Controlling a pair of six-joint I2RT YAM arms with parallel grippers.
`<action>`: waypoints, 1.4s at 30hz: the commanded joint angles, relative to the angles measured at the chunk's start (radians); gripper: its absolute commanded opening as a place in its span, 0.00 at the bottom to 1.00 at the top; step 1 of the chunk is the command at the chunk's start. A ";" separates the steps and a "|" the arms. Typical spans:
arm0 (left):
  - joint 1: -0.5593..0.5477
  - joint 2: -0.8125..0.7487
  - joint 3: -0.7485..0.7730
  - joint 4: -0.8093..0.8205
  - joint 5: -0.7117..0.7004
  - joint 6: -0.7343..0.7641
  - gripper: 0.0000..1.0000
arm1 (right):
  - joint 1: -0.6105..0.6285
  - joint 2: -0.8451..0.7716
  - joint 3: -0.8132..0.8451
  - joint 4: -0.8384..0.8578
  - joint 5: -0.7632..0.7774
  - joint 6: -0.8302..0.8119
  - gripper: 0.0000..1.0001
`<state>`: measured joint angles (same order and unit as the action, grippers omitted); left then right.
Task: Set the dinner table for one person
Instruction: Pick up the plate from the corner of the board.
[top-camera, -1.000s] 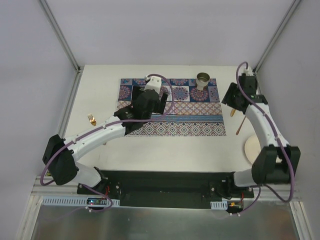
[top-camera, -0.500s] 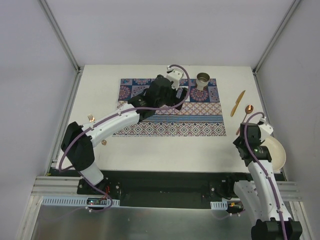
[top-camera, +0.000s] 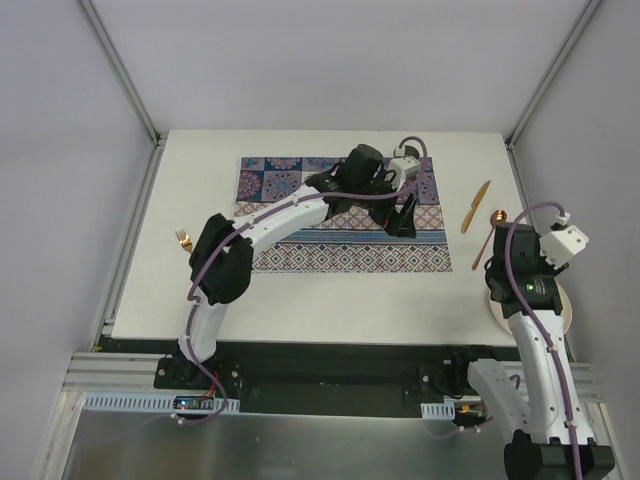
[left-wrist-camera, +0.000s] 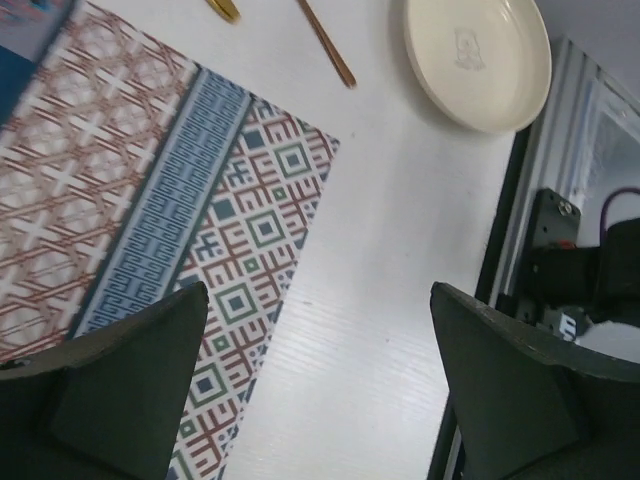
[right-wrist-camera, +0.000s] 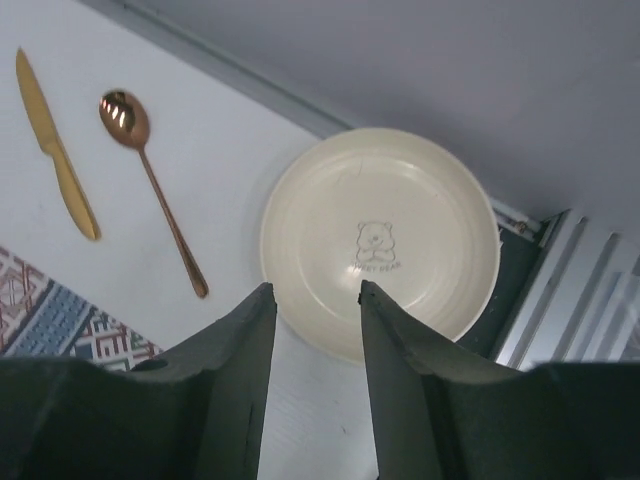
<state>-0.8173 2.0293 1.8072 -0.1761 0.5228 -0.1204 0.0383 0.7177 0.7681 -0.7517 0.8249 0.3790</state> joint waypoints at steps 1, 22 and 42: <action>-0.026 0.086 0.076 -0.045 0.258 -0.113 0.91 | -0.018 0.071 0.120 -0.064 0.197 -0.031 0.42; -0.098 -0.155 0.047 -0.155 -0.182 0.103 0.93 | -0.172 0.276 0.031 -0.090 -0.368 -0.150 0.40; -0.098 -0.445 -0.117 -0.152 -0.464 0.212 0.96 | -0.175 0.472 -0.050 0.097 -0.343 -0.120 0.41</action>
<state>-0.9154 1.6737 1.6939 -0.3470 0.1192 0.0574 -0.1303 1.1397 0.7097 -0.7139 0.4473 0.2535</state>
